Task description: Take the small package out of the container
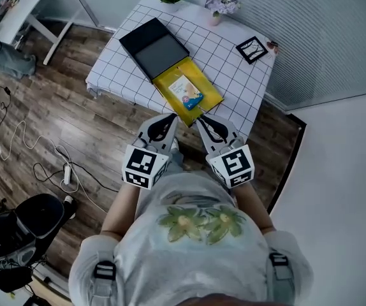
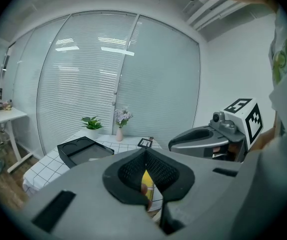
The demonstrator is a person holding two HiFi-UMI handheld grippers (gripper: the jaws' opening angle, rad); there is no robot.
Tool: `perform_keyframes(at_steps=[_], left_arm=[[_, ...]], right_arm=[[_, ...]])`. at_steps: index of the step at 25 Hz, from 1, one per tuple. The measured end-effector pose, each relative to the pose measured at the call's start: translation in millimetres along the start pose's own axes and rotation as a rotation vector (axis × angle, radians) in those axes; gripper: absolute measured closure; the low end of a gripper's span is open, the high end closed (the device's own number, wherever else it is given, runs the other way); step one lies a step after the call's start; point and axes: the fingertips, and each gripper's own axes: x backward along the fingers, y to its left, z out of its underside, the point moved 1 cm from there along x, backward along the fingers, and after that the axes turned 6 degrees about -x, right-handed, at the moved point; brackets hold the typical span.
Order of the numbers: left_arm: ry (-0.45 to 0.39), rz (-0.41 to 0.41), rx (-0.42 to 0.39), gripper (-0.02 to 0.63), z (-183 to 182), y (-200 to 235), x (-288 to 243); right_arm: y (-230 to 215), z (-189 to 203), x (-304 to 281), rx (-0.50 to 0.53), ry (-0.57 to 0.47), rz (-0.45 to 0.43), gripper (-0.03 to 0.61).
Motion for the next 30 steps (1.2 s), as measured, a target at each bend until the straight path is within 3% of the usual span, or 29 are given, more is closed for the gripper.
perform_keyframes(at_steps=[2,6,10,21,30], left_arm=[[0.002,0.002,0.001,0.607,-1,15,-9],[-0.007,0.008,-0.006,0.607,-7,42,-29],[-0.010,0.009,-0.006,0.607,-11,62,-45],[0.018,0.032,0.008,0.606,-5,88,-73],[0.068,0.036,0.025,0.607,11,106,-84]], right_arm=[[-5,0,-16,0.005,0.025,-0.010,0.556],[-15,7,-47,0.012,0.097,-0.043,0.440],[-32,20,-74,0.006,0.146,-0.034,0.401],[-58,55,-116,0.004,0.264,-0.023,0.313],[-67,86,-145,0.008,0.404,-0.031,0.284]])
